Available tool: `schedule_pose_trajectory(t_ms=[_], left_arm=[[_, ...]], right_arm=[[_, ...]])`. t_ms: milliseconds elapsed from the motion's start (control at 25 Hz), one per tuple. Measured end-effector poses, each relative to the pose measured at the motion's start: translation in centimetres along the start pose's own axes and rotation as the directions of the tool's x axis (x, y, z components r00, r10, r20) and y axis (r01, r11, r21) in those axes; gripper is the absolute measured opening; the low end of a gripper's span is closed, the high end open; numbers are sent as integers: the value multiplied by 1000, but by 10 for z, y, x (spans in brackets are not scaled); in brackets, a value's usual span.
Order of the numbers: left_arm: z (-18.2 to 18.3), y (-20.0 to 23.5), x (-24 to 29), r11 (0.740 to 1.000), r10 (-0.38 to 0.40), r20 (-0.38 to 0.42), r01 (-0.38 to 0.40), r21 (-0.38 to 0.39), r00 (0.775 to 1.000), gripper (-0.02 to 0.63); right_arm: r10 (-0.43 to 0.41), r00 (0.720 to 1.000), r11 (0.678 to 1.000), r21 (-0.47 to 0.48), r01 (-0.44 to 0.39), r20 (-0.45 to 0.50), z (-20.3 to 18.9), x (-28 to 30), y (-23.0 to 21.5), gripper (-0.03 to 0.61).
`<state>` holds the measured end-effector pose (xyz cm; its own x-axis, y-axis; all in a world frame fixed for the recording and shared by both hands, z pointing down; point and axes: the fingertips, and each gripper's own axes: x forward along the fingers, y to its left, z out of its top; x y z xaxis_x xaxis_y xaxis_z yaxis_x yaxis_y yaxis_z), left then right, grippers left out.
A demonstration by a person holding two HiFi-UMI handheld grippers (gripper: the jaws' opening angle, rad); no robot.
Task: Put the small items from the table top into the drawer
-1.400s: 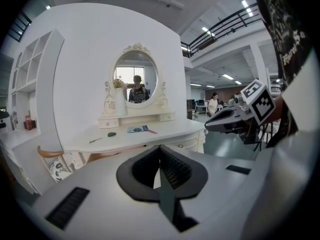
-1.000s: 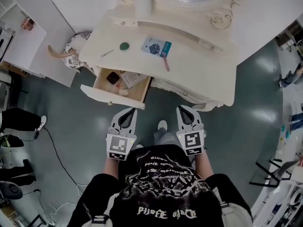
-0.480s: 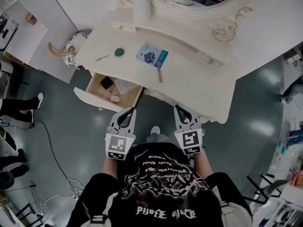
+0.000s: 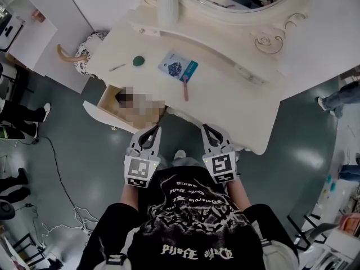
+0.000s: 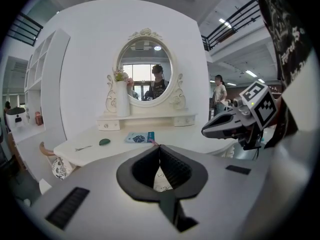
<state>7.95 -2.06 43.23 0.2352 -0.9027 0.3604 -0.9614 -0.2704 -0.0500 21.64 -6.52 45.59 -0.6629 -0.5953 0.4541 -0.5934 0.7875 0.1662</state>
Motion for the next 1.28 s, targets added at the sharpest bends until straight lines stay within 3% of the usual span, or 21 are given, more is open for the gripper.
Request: schedule_pose_trajectory(t_ms=[600, 1280], left_arm=[[6, 23, 12, 999, 31, 9, -31, -14, 999, 15], [4, 103, 34, 998, -47, 9, 47, -28, 999, 15]], right_arm=[[30, 999, 999, 14, -30, -18, 6, 28, -3, 11], [-74, 992, 993, 82, 82, -101, 36, 88, 0, 12]])
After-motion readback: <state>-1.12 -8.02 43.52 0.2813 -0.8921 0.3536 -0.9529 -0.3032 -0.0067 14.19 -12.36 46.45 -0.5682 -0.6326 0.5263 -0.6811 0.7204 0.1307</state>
